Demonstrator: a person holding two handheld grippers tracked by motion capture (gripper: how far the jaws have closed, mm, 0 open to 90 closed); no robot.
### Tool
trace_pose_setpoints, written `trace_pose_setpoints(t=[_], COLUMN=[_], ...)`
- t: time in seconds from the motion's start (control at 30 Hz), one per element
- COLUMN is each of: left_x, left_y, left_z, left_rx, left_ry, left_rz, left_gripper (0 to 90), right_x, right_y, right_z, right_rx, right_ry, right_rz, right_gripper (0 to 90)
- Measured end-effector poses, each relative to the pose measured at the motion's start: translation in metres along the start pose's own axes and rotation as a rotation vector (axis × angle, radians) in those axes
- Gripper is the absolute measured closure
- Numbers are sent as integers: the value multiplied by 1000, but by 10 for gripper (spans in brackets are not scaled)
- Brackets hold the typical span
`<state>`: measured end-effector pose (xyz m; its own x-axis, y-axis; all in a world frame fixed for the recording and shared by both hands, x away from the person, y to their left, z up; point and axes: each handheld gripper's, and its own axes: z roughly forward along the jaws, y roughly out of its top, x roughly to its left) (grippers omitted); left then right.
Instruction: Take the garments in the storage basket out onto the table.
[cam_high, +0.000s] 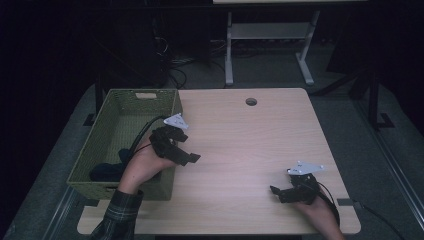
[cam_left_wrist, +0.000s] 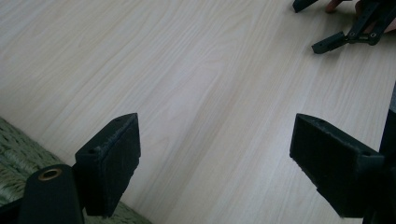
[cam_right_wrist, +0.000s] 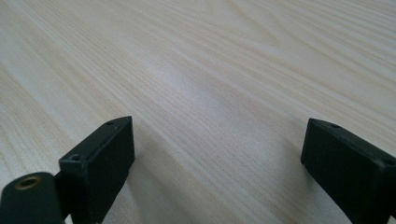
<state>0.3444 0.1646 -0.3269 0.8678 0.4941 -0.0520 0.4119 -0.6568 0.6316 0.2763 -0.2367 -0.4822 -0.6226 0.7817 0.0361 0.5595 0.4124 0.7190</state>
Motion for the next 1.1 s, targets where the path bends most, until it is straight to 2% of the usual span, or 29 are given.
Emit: trace_pose_setpoints(t=[0.37, 1.1], left_x=[6, 19], left_y=[-7, -25], left_z=[-16, -41], left_rx=[-10, 4], left_ry=[34, 94], left_rz=[-26, -66], left_gripper=[161, 161], right_x=[0, 0], right_y=[0, 0], right_z=[0, 0], right_rx=[0, 0], right_ry=[0, 0], right_rz=[1, 1], right_gripper=[93, 93])
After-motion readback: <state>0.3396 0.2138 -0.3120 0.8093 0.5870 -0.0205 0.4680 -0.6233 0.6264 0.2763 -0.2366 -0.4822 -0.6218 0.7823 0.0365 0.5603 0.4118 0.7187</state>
